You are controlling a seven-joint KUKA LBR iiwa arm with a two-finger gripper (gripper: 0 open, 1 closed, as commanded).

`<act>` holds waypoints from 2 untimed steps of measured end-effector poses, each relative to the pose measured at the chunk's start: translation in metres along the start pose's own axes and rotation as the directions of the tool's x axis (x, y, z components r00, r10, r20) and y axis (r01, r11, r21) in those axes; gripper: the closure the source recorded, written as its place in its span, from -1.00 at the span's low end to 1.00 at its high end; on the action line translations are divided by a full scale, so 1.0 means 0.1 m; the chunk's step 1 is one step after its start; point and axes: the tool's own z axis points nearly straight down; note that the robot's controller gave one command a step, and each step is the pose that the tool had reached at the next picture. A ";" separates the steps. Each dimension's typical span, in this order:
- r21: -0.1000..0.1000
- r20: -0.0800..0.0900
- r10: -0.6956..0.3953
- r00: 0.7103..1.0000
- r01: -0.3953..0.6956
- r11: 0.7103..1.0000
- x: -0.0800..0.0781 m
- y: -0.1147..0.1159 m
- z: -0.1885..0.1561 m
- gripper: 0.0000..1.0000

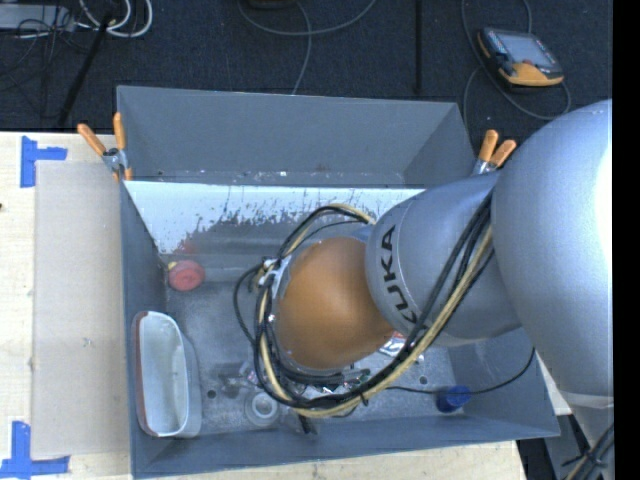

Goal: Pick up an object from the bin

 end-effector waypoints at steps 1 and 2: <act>0.002 0.002 0.001 1.000 -0.001 1.000 -0.01 -0.01 -0.02 1.00; -0.003 -0.006 0.007 1.000 -0.007 1.000 -0.02 -0.01 -0.16 1.00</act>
Offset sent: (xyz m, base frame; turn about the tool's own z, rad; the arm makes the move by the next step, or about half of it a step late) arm 0.0000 0.0000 0.0000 0.0000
